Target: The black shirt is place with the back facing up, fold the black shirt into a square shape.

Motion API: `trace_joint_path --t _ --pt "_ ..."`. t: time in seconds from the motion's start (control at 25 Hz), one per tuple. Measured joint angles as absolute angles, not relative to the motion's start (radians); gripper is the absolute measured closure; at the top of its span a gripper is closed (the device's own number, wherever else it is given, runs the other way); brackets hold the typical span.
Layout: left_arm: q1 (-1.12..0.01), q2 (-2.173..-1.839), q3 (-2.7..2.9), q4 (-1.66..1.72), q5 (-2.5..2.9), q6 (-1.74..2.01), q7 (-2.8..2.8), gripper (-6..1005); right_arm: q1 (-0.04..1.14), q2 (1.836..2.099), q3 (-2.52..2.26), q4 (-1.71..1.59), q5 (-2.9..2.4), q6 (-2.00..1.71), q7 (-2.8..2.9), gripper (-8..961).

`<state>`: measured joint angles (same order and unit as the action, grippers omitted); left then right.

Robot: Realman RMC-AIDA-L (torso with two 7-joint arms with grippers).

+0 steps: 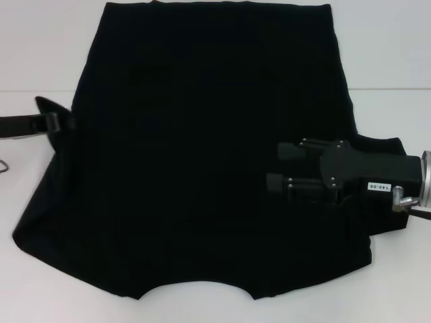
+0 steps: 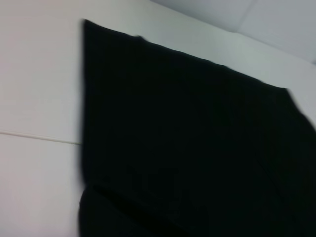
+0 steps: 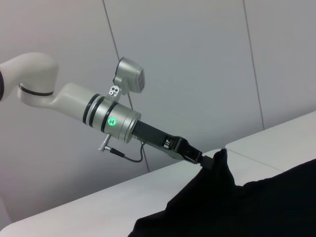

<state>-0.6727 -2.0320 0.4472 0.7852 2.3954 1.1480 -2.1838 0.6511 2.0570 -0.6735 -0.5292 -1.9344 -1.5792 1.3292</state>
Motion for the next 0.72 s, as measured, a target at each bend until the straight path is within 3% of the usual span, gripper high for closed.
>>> trace_joint_path --t 0.44,0.72 --pt "-0.675 -2.09 0.489 0.774 2.348 1.18 -2.138 988 0.631 2.058 -0.673 -0.529 -1.934 -1.584 1.326 162" --pt "-0.676 -2.091 0.554 0.739 2.336 1.21 -2.101 973 0.633 2.058 -0.671 -0.528 -1.934 -1.579 1.328 163"
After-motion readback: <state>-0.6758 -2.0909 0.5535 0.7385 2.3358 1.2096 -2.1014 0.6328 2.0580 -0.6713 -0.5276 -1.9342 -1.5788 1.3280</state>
